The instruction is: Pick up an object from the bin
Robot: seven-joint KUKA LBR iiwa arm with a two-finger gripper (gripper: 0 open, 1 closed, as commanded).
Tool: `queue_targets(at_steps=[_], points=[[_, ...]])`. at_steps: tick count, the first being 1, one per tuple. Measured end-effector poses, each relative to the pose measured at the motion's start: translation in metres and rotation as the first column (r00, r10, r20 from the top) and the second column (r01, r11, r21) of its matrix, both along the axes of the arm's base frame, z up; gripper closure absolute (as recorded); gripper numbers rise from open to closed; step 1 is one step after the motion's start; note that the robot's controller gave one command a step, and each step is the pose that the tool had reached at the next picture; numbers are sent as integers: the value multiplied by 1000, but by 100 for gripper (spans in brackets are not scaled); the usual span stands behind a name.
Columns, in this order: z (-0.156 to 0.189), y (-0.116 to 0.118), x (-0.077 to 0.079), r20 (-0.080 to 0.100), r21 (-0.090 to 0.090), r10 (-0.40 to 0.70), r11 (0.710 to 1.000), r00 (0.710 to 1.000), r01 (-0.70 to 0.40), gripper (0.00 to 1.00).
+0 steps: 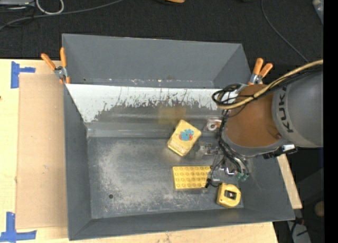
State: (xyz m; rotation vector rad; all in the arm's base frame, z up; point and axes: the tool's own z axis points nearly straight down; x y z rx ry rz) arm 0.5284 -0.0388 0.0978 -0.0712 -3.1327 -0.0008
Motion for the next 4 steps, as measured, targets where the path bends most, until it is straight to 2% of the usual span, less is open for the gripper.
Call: queue_targets(at_steps=[1, 2, 3, 4], points=[[-19, 9, -6, 8, 1, -64, 998, 998, 64, 0], [-27, 16, -7, 6, -1, -2, 1000, 1000, 2, 100], [-27, 16, -7, 6, -1, -1, 1000, 1000, 1, 100], [12, 17, -10, -5, 1, 0, 1000, 1000, 0, 100]])
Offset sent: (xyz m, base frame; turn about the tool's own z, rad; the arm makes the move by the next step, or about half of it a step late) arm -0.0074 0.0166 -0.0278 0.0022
